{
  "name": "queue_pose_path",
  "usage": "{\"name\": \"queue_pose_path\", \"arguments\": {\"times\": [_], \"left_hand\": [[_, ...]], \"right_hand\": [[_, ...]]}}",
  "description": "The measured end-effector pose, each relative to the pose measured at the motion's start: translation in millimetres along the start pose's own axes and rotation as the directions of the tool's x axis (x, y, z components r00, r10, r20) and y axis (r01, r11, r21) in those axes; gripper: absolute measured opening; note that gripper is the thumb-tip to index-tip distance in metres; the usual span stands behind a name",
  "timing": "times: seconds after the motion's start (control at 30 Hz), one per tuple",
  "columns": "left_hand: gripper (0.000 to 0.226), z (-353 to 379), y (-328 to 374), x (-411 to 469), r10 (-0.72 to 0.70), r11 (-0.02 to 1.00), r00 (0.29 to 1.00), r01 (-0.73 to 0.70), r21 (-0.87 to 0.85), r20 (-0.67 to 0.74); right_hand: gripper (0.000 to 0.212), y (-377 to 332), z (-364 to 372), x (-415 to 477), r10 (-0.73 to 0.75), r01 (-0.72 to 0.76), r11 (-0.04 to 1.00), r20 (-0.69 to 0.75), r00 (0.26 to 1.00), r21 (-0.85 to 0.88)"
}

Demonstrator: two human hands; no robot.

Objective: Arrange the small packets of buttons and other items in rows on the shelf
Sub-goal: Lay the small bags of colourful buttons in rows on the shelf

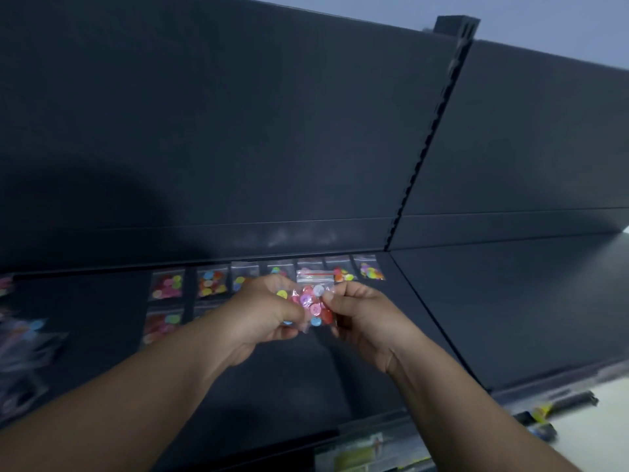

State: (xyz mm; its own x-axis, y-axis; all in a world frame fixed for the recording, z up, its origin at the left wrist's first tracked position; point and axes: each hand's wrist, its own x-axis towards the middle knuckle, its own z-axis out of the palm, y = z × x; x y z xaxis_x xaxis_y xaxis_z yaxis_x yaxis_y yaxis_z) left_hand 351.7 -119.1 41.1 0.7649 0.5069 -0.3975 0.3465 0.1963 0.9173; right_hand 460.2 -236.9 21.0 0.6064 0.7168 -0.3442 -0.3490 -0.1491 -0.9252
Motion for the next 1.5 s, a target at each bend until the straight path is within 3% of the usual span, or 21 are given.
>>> {"name": "queue_pose_path", "arguments": {"times": [0.1,0.2,0.43,0.67,0.93,1.03,1.07,1.13,1.23,1.33,1.5], "left_hand": [[0.026,20,0,3,0.01,1.0,1.0,-0.01,-0.01,-0.008],[0.015,30,1,6,-0.034,0.998,0.996,0.029,-0.06,-0.083],[0.009,42,6,5,-0.09,0.986,0.965,0.051,-0.157,-0.248],[0.019,41,0,3,0.03,0.999,0.952,-0.018,0.043,-0.305],[0.019,48,-2,-1,-0.026,0.995,0.954,-0.005,-0.104,-0.298],[0.018,47,-1,-4,-0.056,0.985,0.954,0.005,-0.171,-0.293],[0.017,47,-1,-4,-0.058,0.984,0.954,0.005,-0.178,-0.294],[0.016,45,-1,-6,-0.06,0.981,0.951,-0.001,-0.195,-0.305],[0.018,39,-3,-11,-0.055,0.971,0.941,-0.027,-0.238,-0.334],[0.023,27,-7,-18,-0.048,0.949,0.932,-0.07,-0.307,-0.36],[0.02,-9,-23,-38,-0.061,0.952,0.911,-0.07,-0.299,-0.407]], "right_hand": [[0.025,0,-42,5,-0.018,0.015,0.999,-0.113,0.993,-0.031],[0.026,-1,-82,14,-0.084,0.033,0.981,-0.269,0.959,-0.19],[0.013,2,-132,44,-0.154,-0.101,0.857,-0.438,0.886,-0.505],[0.012,5,-133,58,-0.275,-0.107,0.636,-0.354,0.894,-0.765],[0.008,4,-135,58,-0.318,-0.082,0.577,-0.316,0.894,-0.813],[0.012,-7,-118,44,-0.451,0.035,0.552,-0.263,0.853,-0.833],[0.013,-12,-105,37,-0.467,0.096,0.585,-0.238,0.852,-0.805],[0.018,-23,-75,23,-0.363,0.196,0.759,-0.153,0.919,-0.621],[0.016,-26,-30,4,-0.089,0.132,0.936,0.145,0.985,-0.325],[0.009,-15,2,-1,-0.019,0.119,0.937,0.29,0.957,-0.33],[0.014,2,40,-1,0.031,0.076,0.941,0.309,0.95,-0.329]]}}
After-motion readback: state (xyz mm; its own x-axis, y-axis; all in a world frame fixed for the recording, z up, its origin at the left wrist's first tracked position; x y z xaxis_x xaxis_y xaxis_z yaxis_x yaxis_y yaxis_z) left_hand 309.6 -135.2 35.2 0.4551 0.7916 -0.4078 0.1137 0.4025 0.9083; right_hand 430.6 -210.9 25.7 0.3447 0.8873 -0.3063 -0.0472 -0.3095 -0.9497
